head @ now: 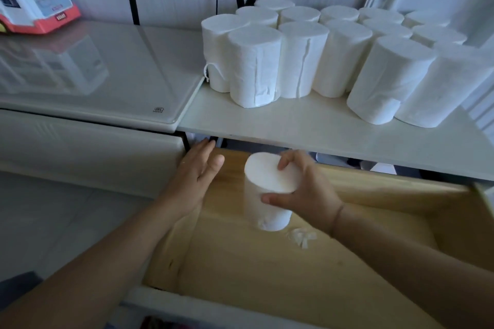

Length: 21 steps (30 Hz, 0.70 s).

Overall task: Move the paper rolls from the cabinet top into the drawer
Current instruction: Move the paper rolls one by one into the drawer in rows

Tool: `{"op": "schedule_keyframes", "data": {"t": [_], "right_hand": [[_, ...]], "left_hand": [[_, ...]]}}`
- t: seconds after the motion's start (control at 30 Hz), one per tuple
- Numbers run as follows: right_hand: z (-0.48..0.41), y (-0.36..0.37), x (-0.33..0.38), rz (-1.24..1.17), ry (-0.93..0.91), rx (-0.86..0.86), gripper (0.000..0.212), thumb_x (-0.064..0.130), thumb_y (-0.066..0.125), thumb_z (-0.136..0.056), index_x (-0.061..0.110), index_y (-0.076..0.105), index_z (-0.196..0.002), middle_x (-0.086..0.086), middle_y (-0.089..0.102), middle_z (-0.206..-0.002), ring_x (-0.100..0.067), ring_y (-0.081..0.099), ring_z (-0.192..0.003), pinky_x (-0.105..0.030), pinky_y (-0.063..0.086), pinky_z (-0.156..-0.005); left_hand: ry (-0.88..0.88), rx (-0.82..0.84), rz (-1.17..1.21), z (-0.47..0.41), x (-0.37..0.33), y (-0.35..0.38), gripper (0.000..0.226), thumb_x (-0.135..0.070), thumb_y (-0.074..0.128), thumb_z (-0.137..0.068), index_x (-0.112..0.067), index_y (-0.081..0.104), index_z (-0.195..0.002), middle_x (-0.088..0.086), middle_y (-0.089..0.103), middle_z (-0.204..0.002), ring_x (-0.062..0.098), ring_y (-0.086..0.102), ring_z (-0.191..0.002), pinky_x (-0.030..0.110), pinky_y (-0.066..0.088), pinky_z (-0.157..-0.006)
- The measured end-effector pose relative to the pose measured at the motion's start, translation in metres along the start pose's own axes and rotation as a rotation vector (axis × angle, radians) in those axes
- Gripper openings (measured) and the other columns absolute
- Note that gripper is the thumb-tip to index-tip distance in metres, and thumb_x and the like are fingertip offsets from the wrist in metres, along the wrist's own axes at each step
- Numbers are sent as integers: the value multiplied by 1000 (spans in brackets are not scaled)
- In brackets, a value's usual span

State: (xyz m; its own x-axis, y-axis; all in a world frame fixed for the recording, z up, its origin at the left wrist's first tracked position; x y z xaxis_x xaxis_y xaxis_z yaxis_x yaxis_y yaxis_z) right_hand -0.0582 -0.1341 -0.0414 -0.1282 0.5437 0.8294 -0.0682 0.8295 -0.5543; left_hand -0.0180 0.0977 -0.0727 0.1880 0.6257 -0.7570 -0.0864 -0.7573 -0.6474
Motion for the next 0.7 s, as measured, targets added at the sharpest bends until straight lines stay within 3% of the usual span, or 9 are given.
{"op": "schedule_keyframes", "data": {"t": [0.23,0.33,0.4,0.5,0.6,0.7], "right_hand": [[-1,38,-21,75,-69,14,63,35,84,-60,33,39,-103,18,41,-119,-9,42,-108,-22,44,-82],[7,31,-23,23,-31,49,66,51,74,-65,49,31,-115,20,40,-125,-5,42,-112,-19,40,-89],[13,25,-27,54,9,-2,59,62,63,-68,50,32,-116,15,43,-125,-3,46,-108,-17,38,-88],[15,19,-32,59,271,-19,52,69,51,-73,36,40,-112,3,53,-109,-10,59,-85,-31,52,-77],[9,30,-27,-360,616,207,56,59,50,-85,21,39,-125,-15,65,-84,-28,70,-66,-40,60,-63],[-7,49,-14,-523,662,233,60,51,52,-89,14,33,-133,-22,68,-81,-32,72,-71,-39,61,-63]], "left_hand": [[-23,33,-32,-1,4,0,72,-65,23,-86,-26,24,-146,-8,15,-156,4,4,-142,35,9,-115],[-28,36,-28,-2,3,1,77,-71,20,-84,-27,23,-146,-7,13,-157,4,3,-142,37,8,-116],[-31,39,-22,-1,3,0,86,-80,16,-77,-28,24,-146,-8,13,-157,3,2,-141,36,7,-115],[-35,40,-30,-1,3,0,92,-85,14,-71,-32,24,-145,-10,12,-157,1,1,-141,35,6,-114],[-40,48,-35,-2,3,0,92,-86,13,-70,-33,25,-145,-10,12,-157,2,0,-142,40,8,-116],[-31,44,-57,-2,2,0,79,-78,16,-80,-33,25,-145,-10,12,-157,2,0,-142,38,7,-115]]}}
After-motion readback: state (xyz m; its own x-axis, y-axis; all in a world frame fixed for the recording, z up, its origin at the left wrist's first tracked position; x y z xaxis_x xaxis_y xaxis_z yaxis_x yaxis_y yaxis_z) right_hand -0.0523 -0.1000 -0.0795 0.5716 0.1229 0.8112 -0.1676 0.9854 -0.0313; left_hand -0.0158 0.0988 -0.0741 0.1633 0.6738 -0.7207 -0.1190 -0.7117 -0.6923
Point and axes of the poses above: each hand's wrist, its own z-axis away from the middle knuckle, its own y-axis out of the palm, x = y × z, the point moved 1 cm from there along -z, towards the middle knuckle
